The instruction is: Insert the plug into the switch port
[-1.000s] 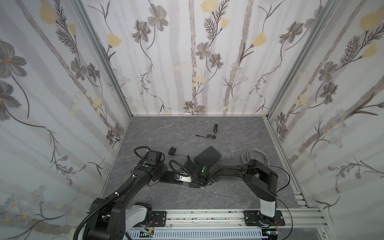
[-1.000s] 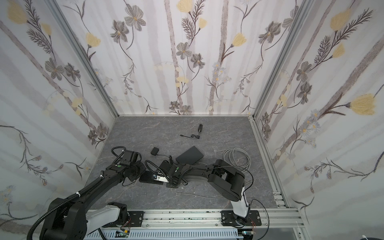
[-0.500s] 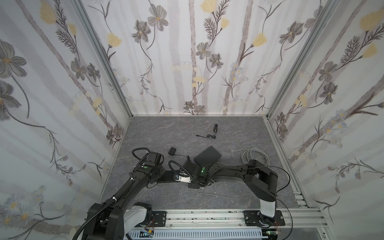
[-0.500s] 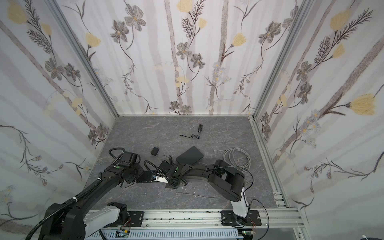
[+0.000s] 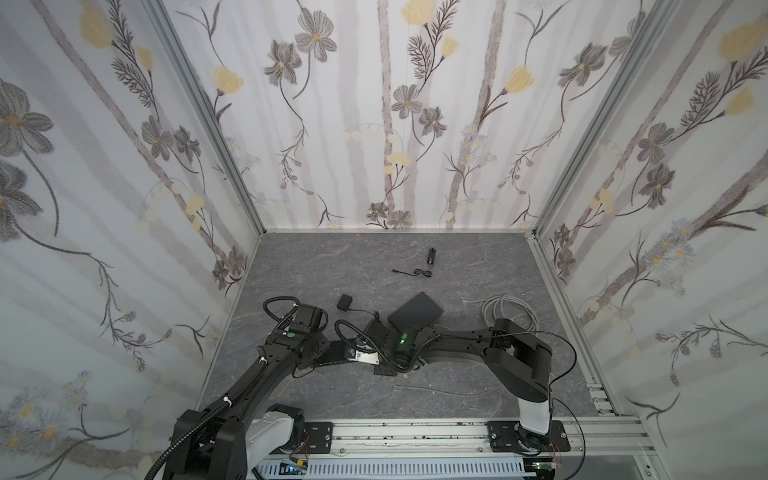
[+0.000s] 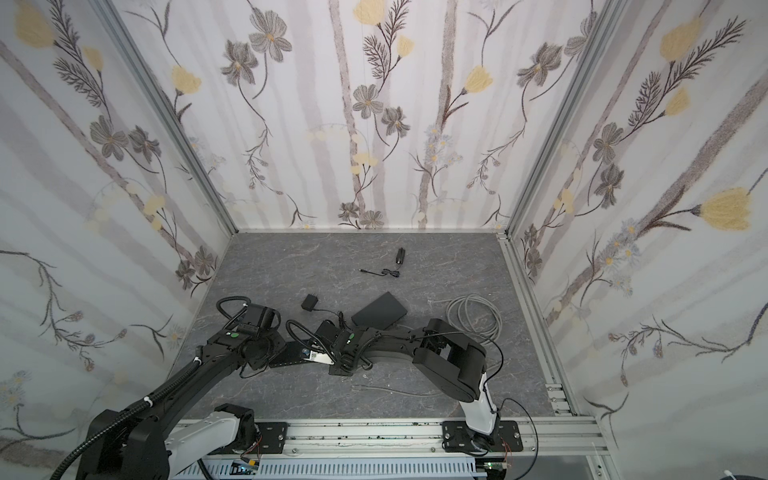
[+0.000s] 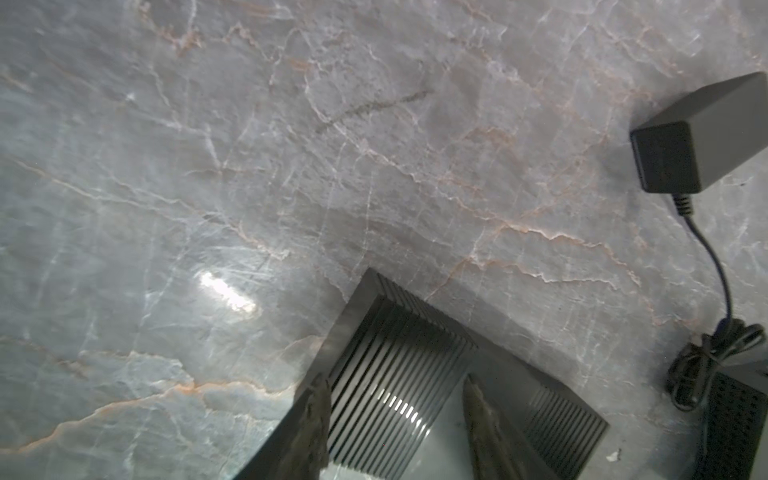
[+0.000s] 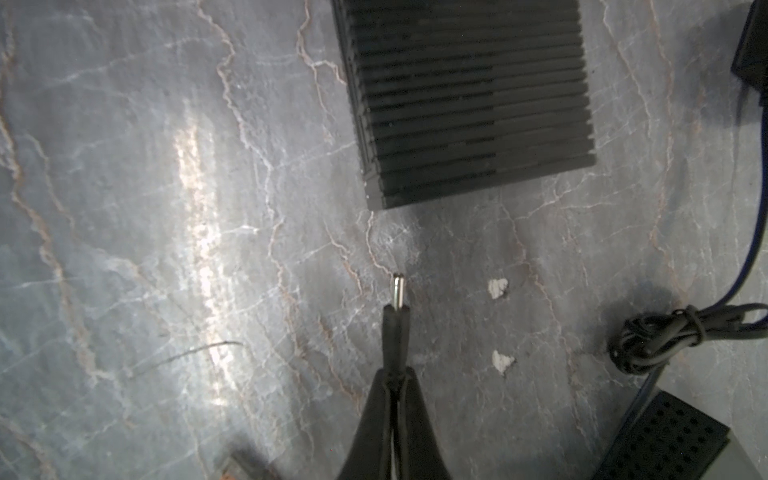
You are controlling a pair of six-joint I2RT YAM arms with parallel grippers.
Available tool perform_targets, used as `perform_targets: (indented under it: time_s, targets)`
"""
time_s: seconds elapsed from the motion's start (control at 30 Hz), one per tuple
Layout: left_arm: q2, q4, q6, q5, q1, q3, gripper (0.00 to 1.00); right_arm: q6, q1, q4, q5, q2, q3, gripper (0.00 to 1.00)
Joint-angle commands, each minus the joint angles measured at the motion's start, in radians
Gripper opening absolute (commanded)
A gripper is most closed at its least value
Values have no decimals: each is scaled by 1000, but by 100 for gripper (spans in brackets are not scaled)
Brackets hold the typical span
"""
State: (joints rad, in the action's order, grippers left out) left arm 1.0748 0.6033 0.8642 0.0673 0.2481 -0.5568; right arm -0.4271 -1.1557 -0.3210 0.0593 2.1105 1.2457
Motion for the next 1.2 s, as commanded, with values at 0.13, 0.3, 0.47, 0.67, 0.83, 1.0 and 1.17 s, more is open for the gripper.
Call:
perform_targets:
  time_s: [0.13, 0.3, 0.47, 0.67, 0.83, 1.0, 1.17]
  targets:
    - [-51, 77, -11, 73, 9, -18, 43, 8, -1, 10, -1, 6, 8, 0]
    - [-30, 64, -17, 87, 8, -13, 43, 7, -1, 13, -1, 3, 6, 0]
    - [-5, -31, -10, 77, 9, 36, 34, 4, -1, 11, -1, -2, 6, 0]
    - [26, -102, -43, 89, 8, 47, 30, -2, 1, 7, 6, 0, 6, 0]
    - [59, -159, -100, 85, 7, 40, 25, -4, 5, -1, 15, 2, 13, 0]
    - [93, -197, -120, 73, 7, 40, 24, 11, 14, -10, 19, 6, 26, 0]
    - [129, -221, -140, 62, 7, 32, 25, 45, 32, -17, 50, 8, 39, 0]
